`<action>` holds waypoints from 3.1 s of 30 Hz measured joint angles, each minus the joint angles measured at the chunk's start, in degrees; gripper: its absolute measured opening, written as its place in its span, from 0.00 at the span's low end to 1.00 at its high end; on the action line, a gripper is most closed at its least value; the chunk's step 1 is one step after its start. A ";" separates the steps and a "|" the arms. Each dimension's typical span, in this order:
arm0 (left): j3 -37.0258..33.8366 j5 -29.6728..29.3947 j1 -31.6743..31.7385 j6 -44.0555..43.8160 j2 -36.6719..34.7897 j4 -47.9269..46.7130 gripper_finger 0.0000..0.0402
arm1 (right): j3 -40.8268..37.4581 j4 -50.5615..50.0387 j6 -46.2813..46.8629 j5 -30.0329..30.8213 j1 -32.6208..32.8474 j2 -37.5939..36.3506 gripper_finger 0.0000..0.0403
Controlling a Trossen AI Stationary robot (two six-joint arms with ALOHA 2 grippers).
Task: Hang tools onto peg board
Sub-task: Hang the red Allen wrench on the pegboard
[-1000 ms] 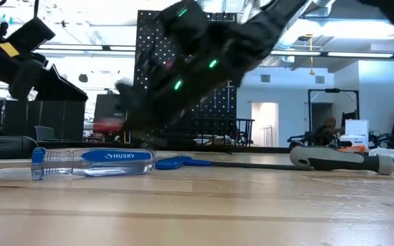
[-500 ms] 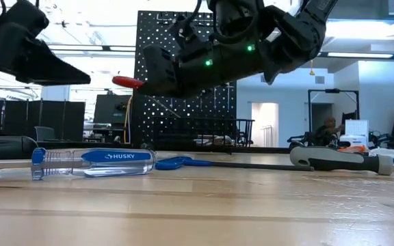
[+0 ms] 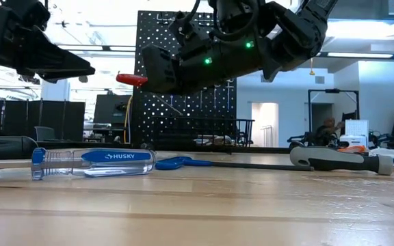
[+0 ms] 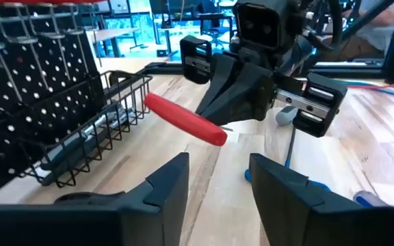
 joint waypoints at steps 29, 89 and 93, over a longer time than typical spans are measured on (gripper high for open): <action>0.99 6.98 7.70 -3.25 16.12 17.86 0.64 | 0.04 -0.01 -0.88 -0.04 0.13 0.00 0.00; 7.32 5.59 10.17 -2.91 20.33 13.78 0.08 | 0.09 -31.94 0.61 1.29 2.36 -12.24 0.52; 12.01 0.35 10.22 -0.22 11.57 -4.81 0.08 | 0.07 -41.65 6.98 1.31 2.39 -14.09 0.56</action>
